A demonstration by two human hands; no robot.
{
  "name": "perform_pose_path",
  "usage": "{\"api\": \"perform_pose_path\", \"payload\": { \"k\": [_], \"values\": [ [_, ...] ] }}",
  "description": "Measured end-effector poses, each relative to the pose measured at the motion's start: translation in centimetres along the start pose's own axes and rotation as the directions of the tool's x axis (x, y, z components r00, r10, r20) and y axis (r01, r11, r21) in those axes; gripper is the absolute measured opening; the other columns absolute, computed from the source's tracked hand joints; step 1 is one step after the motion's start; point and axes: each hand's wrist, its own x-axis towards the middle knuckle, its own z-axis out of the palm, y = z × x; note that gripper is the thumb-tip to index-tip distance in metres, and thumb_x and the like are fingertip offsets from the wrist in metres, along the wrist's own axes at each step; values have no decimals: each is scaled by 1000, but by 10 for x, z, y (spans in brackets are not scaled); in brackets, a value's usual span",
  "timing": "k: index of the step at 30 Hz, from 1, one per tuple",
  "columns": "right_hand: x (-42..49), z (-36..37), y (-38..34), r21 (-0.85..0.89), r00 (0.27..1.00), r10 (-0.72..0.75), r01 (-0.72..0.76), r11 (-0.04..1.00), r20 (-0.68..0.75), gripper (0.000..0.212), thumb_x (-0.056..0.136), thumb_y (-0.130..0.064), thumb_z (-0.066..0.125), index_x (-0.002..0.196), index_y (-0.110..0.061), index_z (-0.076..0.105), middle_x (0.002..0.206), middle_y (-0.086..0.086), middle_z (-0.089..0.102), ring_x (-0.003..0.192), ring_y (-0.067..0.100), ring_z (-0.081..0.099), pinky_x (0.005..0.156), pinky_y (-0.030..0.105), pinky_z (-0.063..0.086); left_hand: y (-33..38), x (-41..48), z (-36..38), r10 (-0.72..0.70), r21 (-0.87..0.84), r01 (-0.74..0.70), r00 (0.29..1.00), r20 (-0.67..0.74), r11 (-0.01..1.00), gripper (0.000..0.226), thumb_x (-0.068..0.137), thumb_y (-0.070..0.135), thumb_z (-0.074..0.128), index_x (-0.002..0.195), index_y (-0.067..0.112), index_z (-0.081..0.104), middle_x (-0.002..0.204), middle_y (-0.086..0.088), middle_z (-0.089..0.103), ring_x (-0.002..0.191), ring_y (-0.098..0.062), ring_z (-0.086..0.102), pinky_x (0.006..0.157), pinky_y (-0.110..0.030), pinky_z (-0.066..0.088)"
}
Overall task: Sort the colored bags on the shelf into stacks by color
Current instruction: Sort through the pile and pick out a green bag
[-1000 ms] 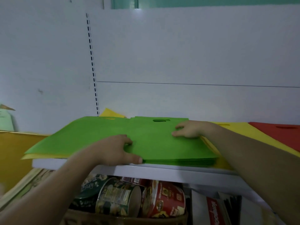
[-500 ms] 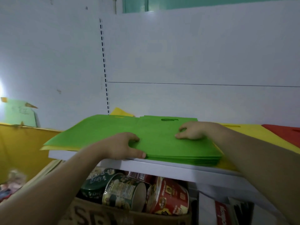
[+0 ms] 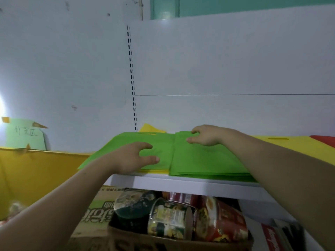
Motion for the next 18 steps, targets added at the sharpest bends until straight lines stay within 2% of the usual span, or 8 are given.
{"api": "perform_pose_path", "payload": {
  "k": [8, 15, 18],
  "values": [
    [35, 30, -107, 27, 994, 108, -108, 994, 11, 74, 93, -55, 47, 149, -11, 27, 156, 8, 25, 141, 25, 28, 112, 31, 25, -114, -16, -42, -30, -12, 30, 999, -28, 999, 66, 88, 53, 52, 143, 22, 36, 150, -3, 34, 135, -19, 36, 104, -27, 30],
    [41, 39, -130, 29, 975, 221, -222, 975, 26, 72, 96, -52, 44, 149, -8, 25, 157, 11, 23, 142, 25, 26, 111, 28, 24, -145, -9, -42, -30, -109, 26, 999, -31, 994, 65, 88, 49, 55, 144, 19, 36, 147, -5, 39, 131, -21, 40, 102, -26, 32],
    [44, 39, -130, 6, 970, 242, -243, 970, 34, 72, 97, -52, 40, 150, -7, 22, 158, 11, 19, 144, 26, 23, 112, 29, 22, -145, -1, -41, -44, -155, 36, 998, -48, 987, 64, 89, 47, 55, 144, 18, 37, 147, -6, 39, 129, -21, 43, 97, -23, 34]
  ]
}}
